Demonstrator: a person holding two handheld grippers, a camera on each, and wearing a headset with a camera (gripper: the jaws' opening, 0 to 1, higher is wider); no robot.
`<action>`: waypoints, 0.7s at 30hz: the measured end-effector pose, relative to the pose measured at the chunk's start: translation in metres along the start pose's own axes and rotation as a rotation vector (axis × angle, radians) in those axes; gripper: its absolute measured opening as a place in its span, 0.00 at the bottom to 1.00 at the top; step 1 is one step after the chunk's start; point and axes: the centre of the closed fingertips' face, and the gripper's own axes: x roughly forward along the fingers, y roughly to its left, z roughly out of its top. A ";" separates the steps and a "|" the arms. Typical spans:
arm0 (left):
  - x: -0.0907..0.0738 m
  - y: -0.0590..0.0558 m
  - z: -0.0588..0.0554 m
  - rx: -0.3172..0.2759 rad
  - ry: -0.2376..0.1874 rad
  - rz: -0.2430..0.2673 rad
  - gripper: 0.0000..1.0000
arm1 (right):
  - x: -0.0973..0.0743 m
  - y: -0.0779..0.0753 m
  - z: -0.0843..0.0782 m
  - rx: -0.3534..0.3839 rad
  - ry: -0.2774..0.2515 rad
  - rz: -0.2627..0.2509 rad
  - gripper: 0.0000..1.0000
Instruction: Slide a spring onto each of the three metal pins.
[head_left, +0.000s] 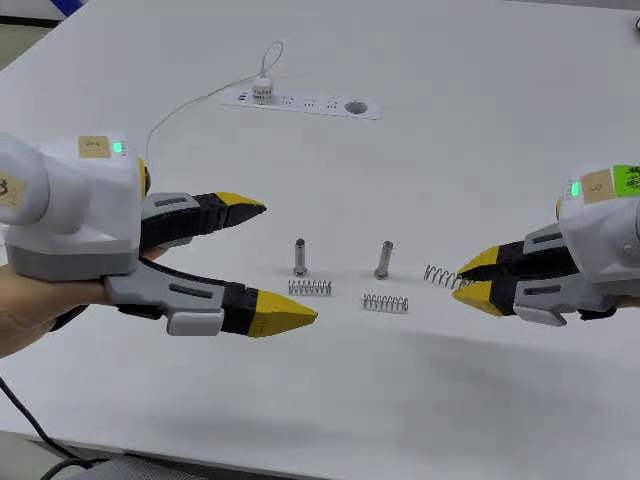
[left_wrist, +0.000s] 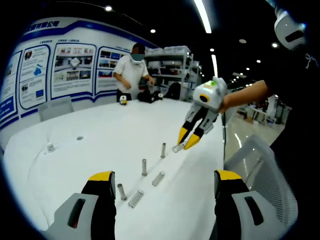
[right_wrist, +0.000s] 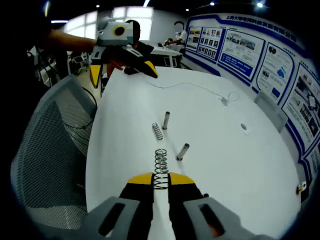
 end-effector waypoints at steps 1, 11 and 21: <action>0.002 -0.001 0.001 0.006 0.000 -0.006 0.81 | 0.000 0.001 0.002 -0.007 -0.003 0.003 0.10; 0.021 -0.013 0.011 0.031 -0.013 -0.086 0.71 | -0.003 0.017 0.024 -0.069 -0.017 0.048 0.10; 0.036 -0.027 0.020 0.047 -0.027 -0.169 0.58 | 0.002 0.032 0.042 -0.115 -0.028 0.104 0.10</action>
